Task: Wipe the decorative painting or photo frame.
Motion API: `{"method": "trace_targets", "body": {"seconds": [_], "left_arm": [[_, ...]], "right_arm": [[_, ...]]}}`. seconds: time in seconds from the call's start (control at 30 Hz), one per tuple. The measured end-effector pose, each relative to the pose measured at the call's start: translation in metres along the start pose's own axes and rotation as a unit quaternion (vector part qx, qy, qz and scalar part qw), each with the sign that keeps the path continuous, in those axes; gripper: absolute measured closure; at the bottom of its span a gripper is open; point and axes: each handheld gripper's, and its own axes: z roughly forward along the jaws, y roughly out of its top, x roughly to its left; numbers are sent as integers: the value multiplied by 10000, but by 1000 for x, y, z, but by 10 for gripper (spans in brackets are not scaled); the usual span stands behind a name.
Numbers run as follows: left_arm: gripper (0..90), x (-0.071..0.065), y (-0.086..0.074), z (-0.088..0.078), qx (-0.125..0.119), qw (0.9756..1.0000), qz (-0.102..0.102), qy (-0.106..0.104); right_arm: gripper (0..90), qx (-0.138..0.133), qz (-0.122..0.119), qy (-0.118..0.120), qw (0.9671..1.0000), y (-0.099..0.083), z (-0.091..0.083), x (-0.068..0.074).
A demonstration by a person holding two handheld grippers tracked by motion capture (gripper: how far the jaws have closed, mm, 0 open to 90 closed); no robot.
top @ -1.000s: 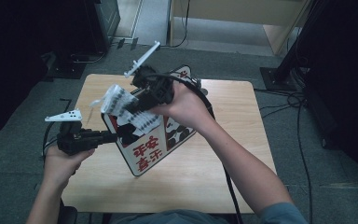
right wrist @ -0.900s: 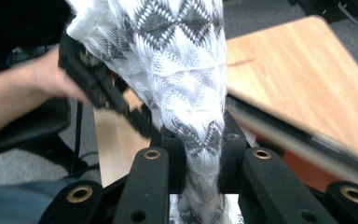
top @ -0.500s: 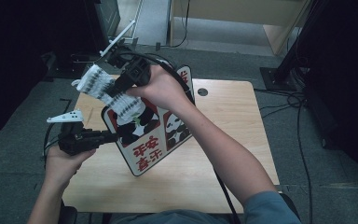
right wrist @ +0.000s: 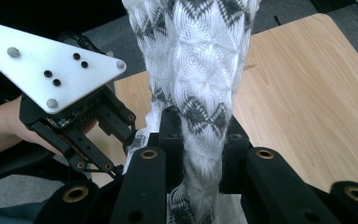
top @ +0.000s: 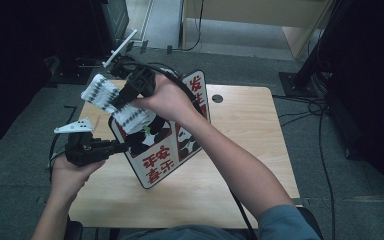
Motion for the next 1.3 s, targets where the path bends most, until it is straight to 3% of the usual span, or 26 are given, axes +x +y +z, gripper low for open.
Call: {"method": "trace_targets", "body": {"seconds": [0.57,1.3], "left_arm": [[780,-1,0,0,27,10000,-64,-56],[780,-1,0,0,37,9999,-87,-98]], "right_arm": [[749,-394,10,-193,9990,-22,-13,-22],[739,-605,202,-346,9974,-42,-30,-51]]}}
